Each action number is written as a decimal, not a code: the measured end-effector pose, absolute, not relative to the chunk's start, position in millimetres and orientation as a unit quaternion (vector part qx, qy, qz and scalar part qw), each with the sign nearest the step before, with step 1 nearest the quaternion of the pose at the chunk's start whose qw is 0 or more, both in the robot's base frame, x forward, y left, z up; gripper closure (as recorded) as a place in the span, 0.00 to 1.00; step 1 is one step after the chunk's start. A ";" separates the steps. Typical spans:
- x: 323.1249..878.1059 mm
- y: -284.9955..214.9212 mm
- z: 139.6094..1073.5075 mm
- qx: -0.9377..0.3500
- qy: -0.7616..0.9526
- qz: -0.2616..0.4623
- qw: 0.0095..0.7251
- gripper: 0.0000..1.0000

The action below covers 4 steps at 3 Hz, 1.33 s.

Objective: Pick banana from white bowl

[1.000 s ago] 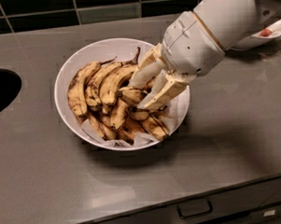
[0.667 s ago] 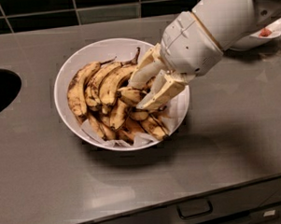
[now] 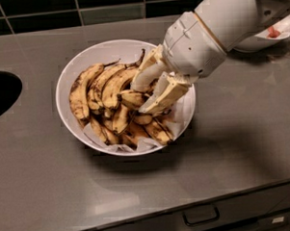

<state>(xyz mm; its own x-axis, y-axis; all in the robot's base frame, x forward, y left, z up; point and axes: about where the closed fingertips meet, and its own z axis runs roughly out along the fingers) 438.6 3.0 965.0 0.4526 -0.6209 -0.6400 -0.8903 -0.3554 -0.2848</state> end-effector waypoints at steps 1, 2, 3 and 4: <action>438.6 3.0 965.0 -0.794 0.476 0.217 0.310 0.94; 434.7 3.5 972.5 -0.796 0.474 0.209 0.314 1.00; 423.9 2.8 992.6 -0.799 0.477 0.186 0.316 1.00; 402.7 6.4 1029.4 -0.807 0.479 0.141 0.317 1.00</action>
Offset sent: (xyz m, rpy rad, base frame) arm -0.0071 -0.0028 0.0155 -0.0035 -0.0410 -0.0095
